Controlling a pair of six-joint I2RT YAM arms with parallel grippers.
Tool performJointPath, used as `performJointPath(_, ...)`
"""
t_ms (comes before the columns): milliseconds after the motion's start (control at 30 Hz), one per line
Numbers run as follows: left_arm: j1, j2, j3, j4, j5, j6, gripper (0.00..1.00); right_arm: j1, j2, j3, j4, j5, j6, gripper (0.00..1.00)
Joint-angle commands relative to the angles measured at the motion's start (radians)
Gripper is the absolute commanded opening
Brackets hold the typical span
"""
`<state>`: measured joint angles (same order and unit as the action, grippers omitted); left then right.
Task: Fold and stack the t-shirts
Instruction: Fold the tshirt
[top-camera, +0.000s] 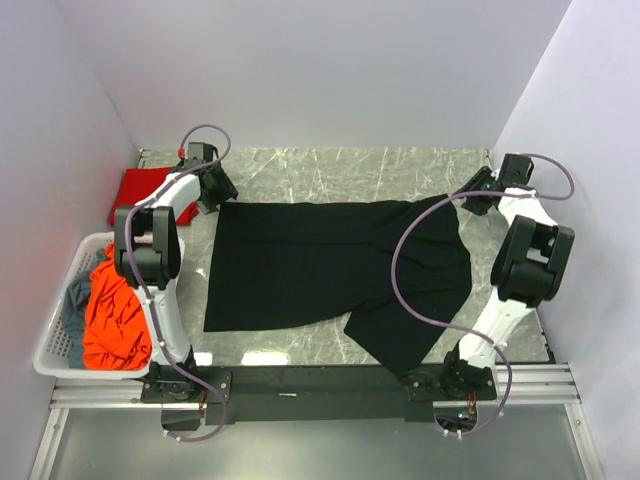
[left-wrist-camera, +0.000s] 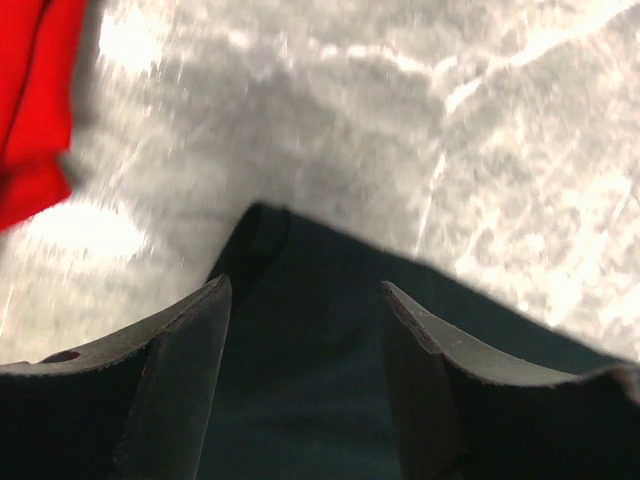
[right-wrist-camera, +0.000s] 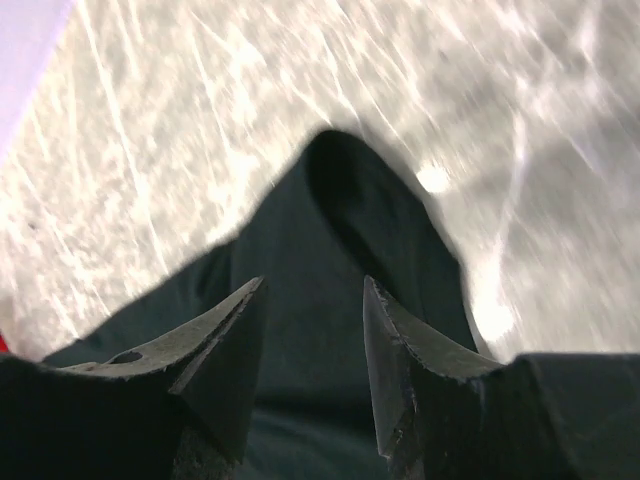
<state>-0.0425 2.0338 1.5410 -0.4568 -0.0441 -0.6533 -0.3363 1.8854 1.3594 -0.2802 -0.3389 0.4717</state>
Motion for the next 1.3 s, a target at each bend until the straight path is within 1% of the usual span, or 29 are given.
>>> performJointPath(0, 0.003, 0.051, 0.085, -0.006, -0.031, 0.035, 0.65, 0.002, 0.081, 0.101, 0.042, -0.081, 0.024, 0.50)
performJointPath(100, 0.003, 0.092, 0.136, -0.022, -0.043, 0.040, 0.65, 0.003, 0.144, 0.141, 0.062, -0.132, 0.051, 0.50)
performJointPath(367, 0.003, 0.140, 0.149, -0.019, -0.069, 0.049, 0.61, 0.005, 0.254, 0.213, 0.096, -0.192, 0.085, 0.50)
performJointPath(567, 0.003, 0.178, 0.166, -0.028, -0.086, 0.060, 0.50, 0.006, 0.311, 0.254, 0.088, -0.204, 0.090, 0.50)
performJointPath(633, 0.003, 0.189, 0.171, -0.029, -0.089, 0.061, 0.45, 0.006, 0.322, 0.262, 0.095, -0.221, 0.097, 0.50)
performJointPath(833, 0.003, 0.213, 0.183, -0.040, -0.105, 0.066, 0.35, 0.010, 0.374, 0.293, 0.101, -0.239, 0.120, 0.46)
performJointPath(867, 0.003, 0.218, 0.183, -0.042, -0.112, 0.067, 0.33, 0.008, 0.377, 0.300, 0.101, -0.241, 0.123, 0.44)
performJointPath(900, 0.004, 0.223, 0.185, -0.043, -0.115, 0.067, 0.29, 0.008, 0.383, 0.302, 0.102, -0.239, 0.131, 0.40)
performJointPath(933, 0.004, 0.226, 0.186, -0.046, -0.120, 0.066, 0.26, 0.008, 0.386, 0.300, 0.114, -0.236, 0.134, 0.37)
performJointPath(967, 0.006, 0.232, 0.188, -0.049, -0.132, 0.064, 0.23, 0.005, 0.385, 0.291, 0.124, -0.233, 0.140, 0.29)
performJointPath(1000, 0.009, 0.235, 0.192, -0.055, -0.137, 0.060, 0.18, 0.003, 0.382, 0.284, 0.136, -0.233, 0.151, 0.25)
performJointPath(1033, 0.010, 0.239, 0.194, -0.057, -0.137, 0.060, 0.15, 0.000, 0.376, 0.276, 0.150, -0.232, 0.157, 0.20)
performJointPath(1067, 0.013, 0.244, 0.195, -0.059, -0.137, 0.058, 0.10, -0.004, 0.373, 0.265, 0.170, -0.227, 0.165, 0.13)
performJointPath(1100, 0.019, 0.246, 0.202, -0.062, -0.143, 0.052, 0.02, -0.013, 0.370, 0.259, 0.179, -0.223, 0.179, 0.10)
performJointPath(1133, 0.021, 0.249, 0.205, -0.068, -0.146, 0.049, 0.01, -0.021, 0.363, 0.256, 0.187, -0.215, 0.183, 0.07)
performJointPath(1167, 0.024, 0.255, 0.209, -0.069, -0.148, 0.047, 0.01, -0.027, 0.360, 0.248, 0.202, -0.210, 0.188, 0.00)
performJointPath(1267, 0.033, 0.267, 0.226, -0.085, -0.154, 0.043, 0.01, -0.050, 0.345, 0.230, 0.237, -0.200, 0.209, 0.00)
